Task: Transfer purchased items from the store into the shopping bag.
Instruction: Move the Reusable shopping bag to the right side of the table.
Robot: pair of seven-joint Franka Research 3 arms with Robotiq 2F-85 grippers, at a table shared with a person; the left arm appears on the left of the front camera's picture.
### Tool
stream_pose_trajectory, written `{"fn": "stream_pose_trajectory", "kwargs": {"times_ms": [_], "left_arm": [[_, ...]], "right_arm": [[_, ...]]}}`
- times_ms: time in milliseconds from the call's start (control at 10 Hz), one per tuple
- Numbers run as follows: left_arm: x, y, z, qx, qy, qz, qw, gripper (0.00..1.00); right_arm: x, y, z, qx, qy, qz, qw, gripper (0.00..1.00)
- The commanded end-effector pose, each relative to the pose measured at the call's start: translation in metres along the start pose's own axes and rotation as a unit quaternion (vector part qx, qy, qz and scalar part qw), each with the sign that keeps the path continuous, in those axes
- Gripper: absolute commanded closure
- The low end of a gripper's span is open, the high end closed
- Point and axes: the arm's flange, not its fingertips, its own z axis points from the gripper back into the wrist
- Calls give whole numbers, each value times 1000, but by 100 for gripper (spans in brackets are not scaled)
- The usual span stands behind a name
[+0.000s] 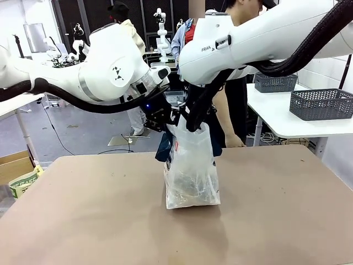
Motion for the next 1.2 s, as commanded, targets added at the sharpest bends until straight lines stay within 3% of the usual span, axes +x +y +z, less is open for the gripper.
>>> {"fn": "stream_pose_trajectory", "kwargs": {"times_ms": [0,800,900,1100], "left_arm": [[-4,-2,1,-14,-40,-12,999,100],[-3,-2,-6,-37,-45,-19,998,100],[-3,-2,-6,-51,-43,-26,997,91],[-4,-3,-2,-73,-45,-16,996,51]], "right_arm": [[0,1,4,30,7,-34,999,100],[0,8,0,35,9,-93,995,100],[0,9,0,34,9,-93,995,100],[-1,10,-3,27,10,-94,995,100]]}}
